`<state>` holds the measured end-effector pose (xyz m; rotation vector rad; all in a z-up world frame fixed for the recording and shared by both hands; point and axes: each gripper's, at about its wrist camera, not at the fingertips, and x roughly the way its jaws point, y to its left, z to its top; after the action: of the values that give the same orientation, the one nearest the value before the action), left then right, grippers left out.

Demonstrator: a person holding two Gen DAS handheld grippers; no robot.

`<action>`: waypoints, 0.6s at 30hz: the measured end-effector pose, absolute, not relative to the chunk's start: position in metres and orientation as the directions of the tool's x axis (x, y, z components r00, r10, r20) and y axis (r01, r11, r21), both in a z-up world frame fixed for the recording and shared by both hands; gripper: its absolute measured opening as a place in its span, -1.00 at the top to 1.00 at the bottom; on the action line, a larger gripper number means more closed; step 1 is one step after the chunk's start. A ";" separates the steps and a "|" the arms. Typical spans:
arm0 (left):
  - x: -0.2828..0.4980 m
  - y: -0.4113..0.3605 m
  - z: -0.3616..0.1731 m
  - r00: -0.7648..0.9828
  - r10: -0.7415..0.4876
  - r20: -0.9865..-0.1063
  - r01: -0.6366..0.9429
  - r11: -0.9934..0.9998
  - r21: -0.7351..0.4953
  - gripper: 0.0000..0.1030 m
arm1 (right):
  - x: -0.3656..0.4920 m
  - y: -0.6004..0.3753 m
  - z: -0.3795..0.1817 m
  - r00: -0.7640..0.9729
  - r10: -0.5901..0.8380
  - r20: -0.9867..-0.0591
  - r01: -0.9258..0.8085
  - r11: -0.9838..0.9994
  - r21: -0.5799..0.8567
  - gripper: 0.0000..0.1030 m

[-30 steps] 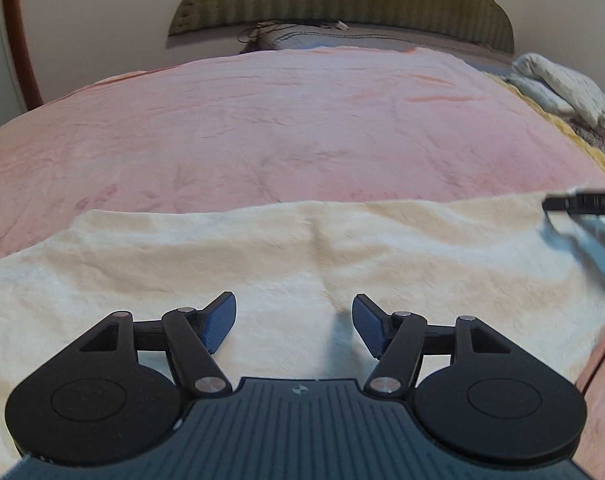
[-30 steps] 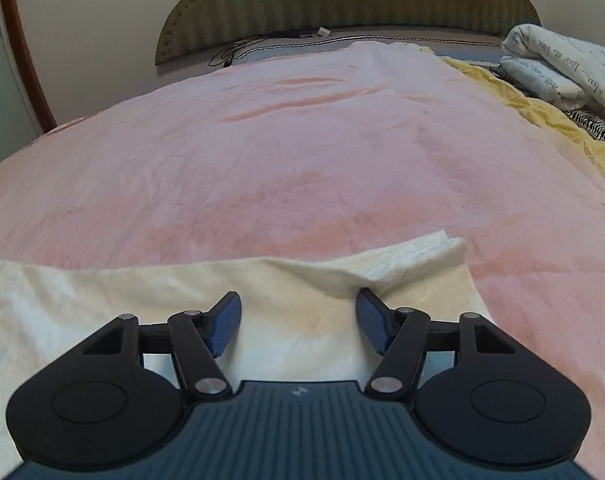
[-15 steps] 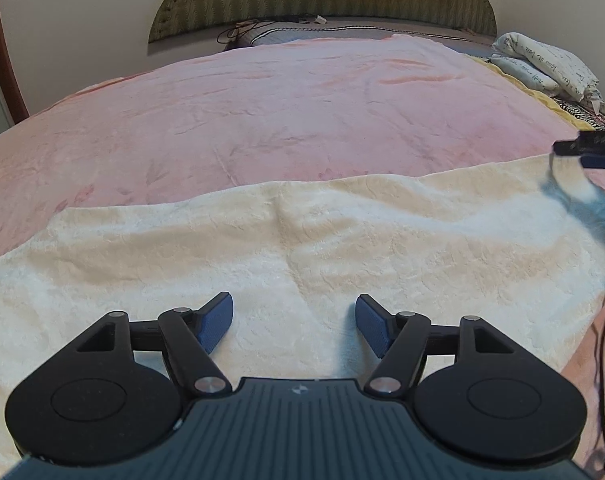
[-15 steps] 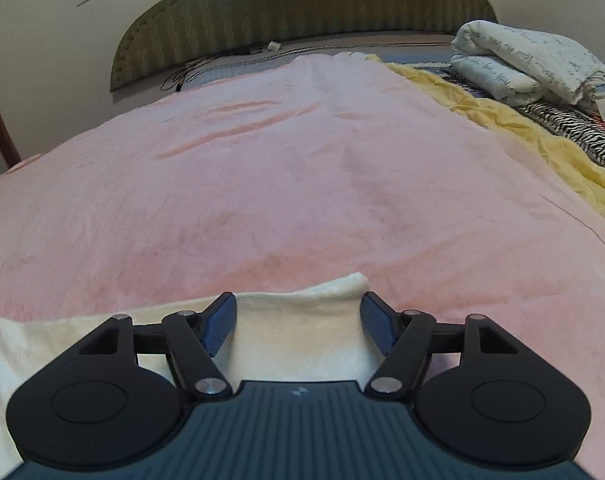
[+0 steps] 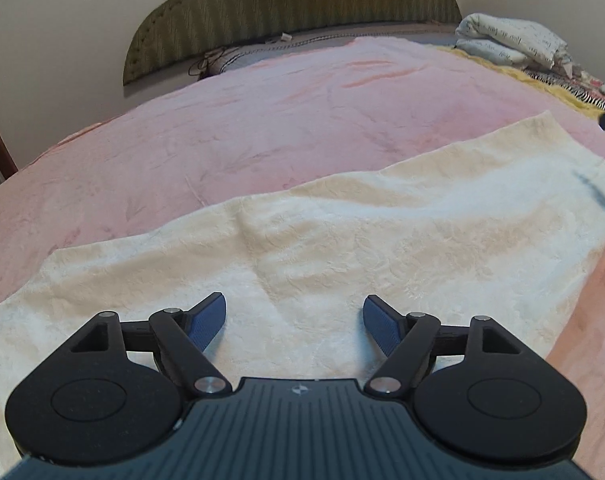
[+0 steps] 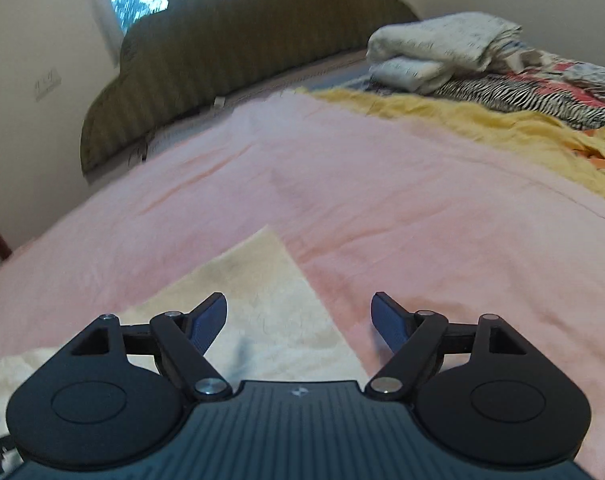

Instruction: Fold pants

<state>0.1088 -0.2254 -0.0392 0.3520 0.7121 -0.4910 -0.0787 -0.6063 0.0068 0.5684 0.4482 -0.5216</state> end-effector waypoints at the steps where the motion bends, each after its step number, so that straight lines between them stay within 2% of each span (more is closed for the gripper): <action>1: 0.109 -0.225 -0.038 0.649 -0.313 -0.693 0.541 0.831 0.131 -0.52 | -0.090 -0.605 0.004 0.807 -0.291 -0.514 0.544 0.706 0.454 -0.55; 4: 0.105 -0.226 -0.034 0.634 -0.345 -0.692 0.558 0.824 0.100 -0.52 | -0.111 -0.602 -0.016 0.837 -0.162 -0.522 0.498 0.621 0.606 -0.55; 8: 0.098 -0.232 -0.032 0.593 -0.394 -0.703 0.609 0.790 0.071 -0.52 | -0.114 -0.601 -0.044 0.867 -0.055 -0.496 0.446 0.533 0.719 -0.55; 13: 0.096 -0.238 -0.035 0.588 -0.390 -0.709 0.612 0.787 0.075 -0.52 | -0.109 -0.606 -0.048 0.884 -0.016 -0.468 0.410 0.507 0.758 -0.56; 18: 0.103 -0.246 -0.037 0.533 -0.407 -0.742 0.620 0.785 0.015 -0.52 | -0.101 -0.624 -0.055 0.922 -0.102 -0.374 0.376 0.465 0.801 -0.54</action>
<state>0.1028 -0.2457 -0.0371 0.2926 0.7984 -0.6221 -0.1011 -0.6237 -0.0552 1.0495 0.2912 -0.2985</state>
